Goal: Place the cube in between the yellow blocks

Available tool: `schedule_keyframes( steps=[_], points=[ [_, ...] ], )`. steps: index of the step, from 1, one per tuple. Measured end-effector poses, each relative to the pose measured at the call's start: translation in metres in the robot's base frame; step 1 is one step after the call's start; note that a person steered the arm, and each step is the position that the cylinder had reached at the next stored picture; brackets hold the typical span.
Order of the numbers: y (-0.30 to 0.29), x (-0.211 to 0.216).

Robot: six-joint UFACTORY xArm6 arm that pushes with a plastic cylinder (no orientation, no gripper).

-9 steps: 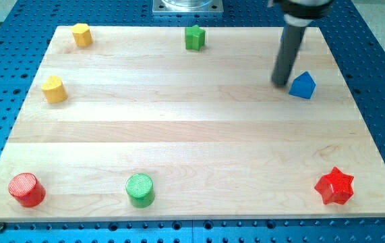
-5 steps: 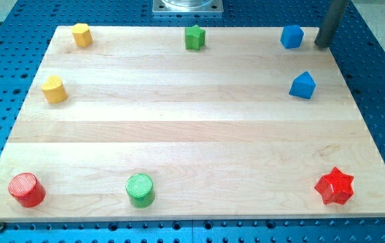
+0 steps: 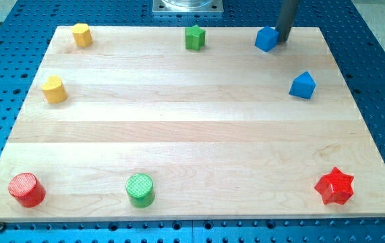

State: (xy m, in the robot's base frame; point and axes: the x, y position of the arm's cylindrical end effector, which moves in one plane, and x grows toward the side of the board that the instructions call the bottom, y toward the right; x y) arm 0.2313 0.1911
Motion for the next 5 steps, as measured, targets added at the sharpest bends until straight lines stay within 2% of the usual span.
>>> schedule_keyframes(
  steps=[2, 3, 5],
  points=[
    [-0.012, 0.028],
    [-0.060, 0.034],
    [-0.121, 0.042]
  ],
)
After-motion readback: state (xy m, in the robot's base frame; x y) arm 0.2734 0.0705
